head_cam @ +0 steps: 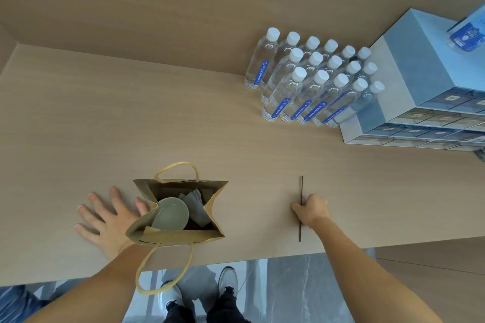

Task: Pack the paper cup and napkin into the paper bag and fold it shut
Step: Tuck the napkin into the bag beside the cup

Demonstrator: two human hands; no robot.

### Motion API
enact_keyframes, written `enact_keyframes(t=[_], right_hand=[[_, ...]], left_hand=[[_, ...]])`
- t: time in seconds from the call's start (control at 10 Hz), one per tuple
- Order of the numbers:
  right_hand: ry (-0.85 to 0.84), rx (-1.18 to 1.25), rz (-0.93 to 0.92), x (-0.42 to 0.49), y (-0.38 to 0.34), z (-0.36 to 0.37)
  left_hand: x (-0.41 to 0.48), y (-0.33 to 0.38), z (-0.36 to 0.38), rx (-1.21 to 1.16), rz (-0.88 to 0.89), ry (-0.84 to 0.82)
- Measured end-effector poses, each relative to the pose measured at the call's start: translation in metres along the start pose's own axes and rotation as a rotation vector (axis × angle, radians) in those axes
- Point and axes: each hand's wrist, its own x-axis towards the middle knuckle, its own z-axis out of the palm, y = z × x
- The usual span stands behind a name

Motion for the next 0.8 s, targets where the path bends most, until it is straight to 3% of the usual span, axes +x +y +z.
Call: enact_keyframes(t=[0.1, 0.2, 0.3, 0.4, 0.5, 0.6, 0.8], right_hand=[[0.048, 0.103, -0.15, -0.033, -0.027, 0.001], [0.161, 0.383, -0.342, -0.094, -0.075, -0.024], [0.232, 0.716, -0.605, -0.173, -0.116, -0.066], [0.372, 0.882, -0.969, -0.23, -0.141, -0.094], [0.439, 0.841, -1.105, -0.24, -0.158, -0.084], [0.471, 0.712, -1.095, -0.229, -0.168, -0.063], [0.328, 0.365, -1.053, -0.223, -0.163, -0.07]], left_hand=[[-0.009, -0.001, -0.011, 0.03, -0.046, -0.1], [-0.012, -0.005, -0.011, -0.024, 0.052, -0.068], [-0.017, 0.0, -0.019, -0.03, 0.033, -0.046], [-0.024, 0.015, -0.032, 0.014, 0.0, 0.011], [-0.022, 0.015, -0.033, 0.079, -0.013, -0.053], [-0.019, 0.013, -0.03, 0.096, -0.022, -0.051], [-0.018, 0.012, -0.027, 0.07, -0.005, -0.048]])
